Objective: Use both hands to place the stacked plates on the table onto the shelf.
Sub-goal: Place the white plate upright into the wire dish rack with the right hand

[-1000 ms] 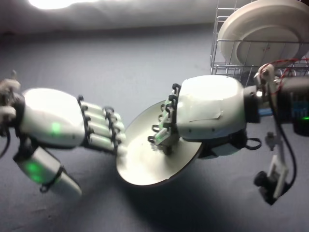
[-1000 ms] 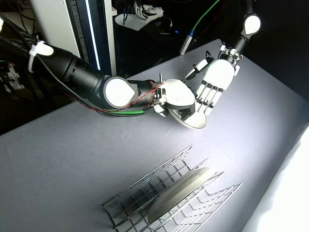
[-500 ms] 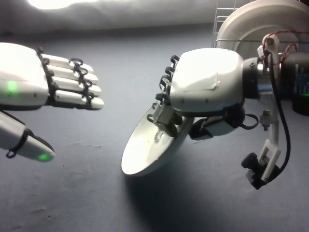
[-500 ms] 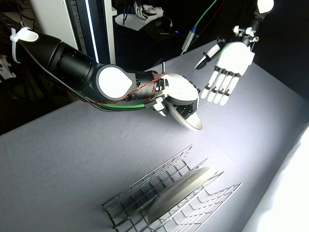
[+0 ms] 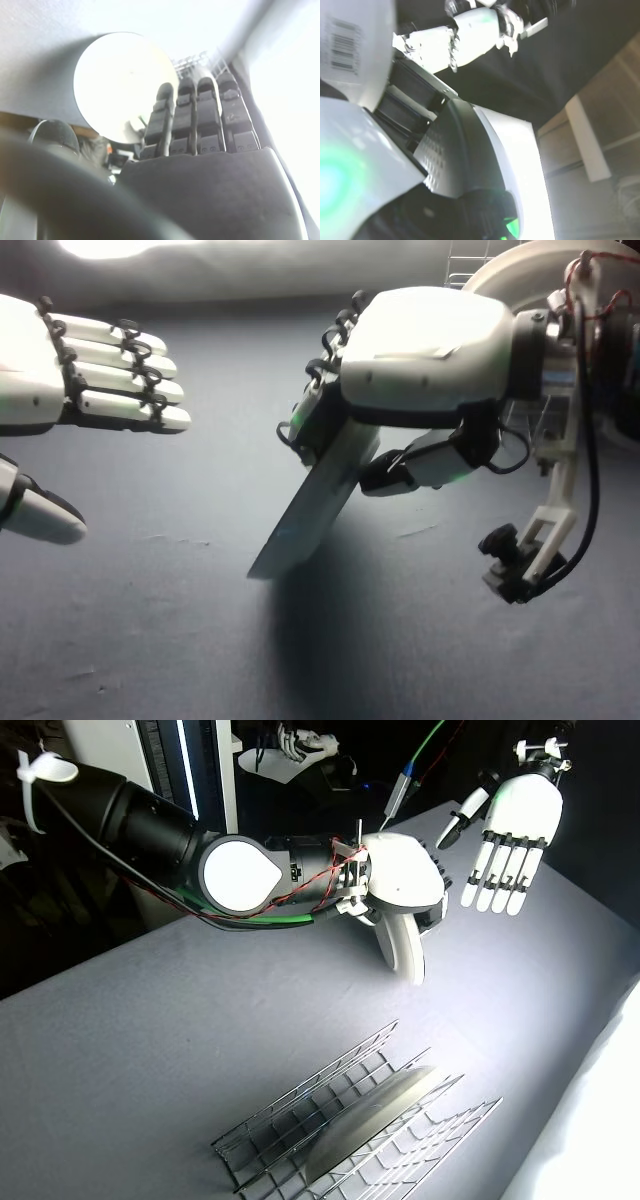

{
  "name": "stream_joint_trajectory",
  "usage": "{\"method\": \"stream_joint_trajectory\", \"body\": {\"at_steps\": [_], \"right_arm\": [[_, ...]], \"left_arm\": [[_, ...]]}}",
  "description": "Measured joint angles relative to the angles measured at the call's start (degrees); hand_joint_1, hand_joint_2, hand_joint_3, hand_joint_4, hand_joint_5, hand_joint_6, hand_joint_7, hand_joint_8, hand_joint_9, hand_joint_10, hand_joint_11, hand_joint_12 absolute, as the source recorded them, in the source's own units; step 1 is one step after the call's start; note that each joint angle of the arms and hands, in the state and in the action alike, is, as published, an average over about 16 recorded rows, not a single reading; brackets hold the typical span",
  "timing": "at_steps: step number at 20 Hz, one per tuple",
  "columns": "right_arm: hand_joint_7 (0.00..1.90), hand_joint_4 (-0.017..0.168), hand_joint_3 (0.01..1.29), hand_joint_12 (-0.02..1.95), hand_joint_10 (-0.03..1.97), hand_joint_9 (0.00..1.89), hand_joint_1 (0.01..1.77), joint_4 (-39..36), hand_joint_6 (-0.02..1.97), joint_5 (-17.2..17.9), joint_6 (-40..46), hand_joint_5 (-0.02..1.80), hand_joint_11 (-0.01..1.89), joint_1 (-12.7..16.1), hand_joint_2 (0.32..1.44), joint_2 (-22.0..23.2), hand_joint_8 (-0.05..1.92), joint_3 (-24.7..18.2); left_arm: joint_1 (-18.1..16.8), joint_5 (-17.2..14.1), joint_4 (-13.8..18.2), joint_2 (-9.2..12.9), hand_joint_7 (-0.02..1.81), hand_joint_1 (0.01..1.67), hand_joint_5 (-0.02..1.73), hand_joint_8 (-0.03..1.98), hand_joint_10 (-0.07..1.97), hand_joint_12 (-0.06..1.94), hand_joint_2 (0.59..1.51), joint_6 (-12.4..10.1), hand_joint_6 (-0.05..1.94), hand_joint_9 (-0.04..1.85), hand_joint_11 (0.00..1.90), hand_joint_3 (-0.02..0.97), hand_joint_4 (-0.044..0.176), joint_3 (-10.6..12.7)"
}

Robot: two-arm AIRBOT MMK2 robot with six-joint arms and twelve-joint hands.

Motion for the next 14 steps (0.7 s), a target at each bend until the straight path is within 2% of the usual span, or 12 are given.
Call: {"method": "stream_joint_trajectory", "body": {"at_steps": [8,14], "right_arm": [[1.09,-0.006,0.01,1.19,0.99,1.03,1.37,10.6,0.94,-1.3,0.1,0.95,0.89,3.3,0.97,2.5,0.83,-2.6],[1.1,-0.007,0.01,1.19,0.97,1.05,1.37,20.6,0.94,-4.4,0.6,0.95,0.9,6.6,0.97,3.5,0.82,-3.9]], "left_arm": [[-0.8,-0.6,0.8,0.1,0.07,0.02,0.09,0.01,-0.06,0.01,1.162,-1.1,0.01,0.04,0.01,0.015,0.003,1.5],[-1.1,-1.0,1.0,-0.2,0.07,0.02,0.09,0.01,-0.06,0.01,1.162,-1.4,0.01,0.04,0.02,0.015,0.003,2.3]]}}
